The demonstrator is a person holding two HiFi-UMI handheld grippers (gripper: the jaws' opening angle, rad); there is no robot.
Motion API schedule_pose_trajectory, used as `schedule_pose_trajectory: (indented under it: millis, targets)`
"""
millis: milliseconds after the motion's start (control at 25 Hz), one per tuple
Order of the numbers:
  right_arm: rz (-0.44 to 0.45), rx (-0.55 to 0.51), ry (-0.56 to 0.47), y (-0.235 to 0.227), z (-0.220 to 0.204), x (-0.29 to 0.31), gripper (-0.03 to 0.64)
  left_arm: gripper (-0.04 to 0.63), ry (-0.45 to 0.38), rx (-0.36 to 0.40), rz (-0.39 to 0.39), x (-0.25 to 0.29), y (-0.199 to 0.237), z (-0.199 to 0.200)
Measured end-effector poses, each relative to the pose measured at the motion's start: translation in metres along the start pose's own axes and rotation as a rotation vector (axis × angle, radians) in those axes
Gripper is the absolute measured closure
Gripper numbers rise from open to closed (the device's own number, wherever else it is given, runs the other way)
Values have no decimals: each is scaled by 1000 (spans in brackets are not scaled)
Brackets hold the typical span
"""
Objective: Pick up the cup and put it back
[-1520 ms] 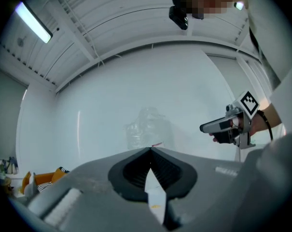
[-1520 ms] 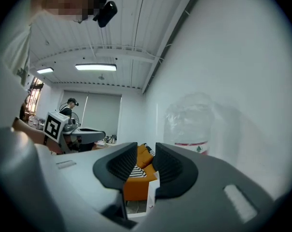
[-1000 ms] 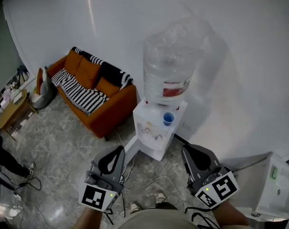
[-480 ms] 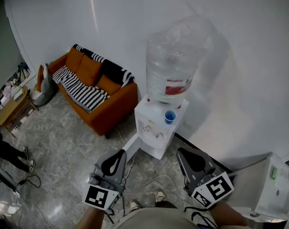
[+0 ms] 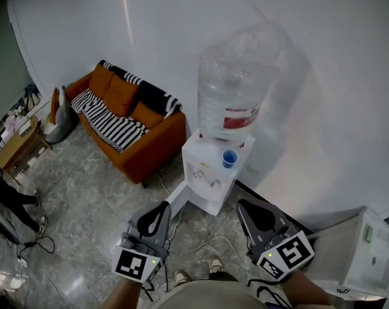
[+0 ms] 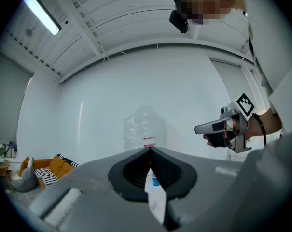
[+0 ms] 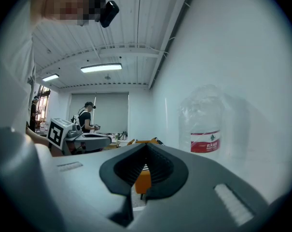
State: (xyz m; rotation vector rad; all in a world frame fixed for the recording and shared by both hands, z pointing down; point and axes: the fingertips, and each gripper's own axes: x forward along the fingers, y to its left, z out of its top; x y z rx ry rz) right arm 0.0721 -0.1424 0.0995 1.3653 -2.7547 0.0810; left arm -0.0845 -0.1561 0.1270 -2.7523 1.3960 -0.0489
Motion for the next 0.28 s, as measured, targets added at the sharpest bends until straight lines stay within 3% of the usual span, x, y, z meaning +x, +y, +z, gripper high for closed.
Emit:
schedule_pose_trajectory:
  millis: [280]
  targets:
    - [-3, 0, -1, 0, 1, -2, 614, 594, -3, 2, -11, 0, -3, 2]
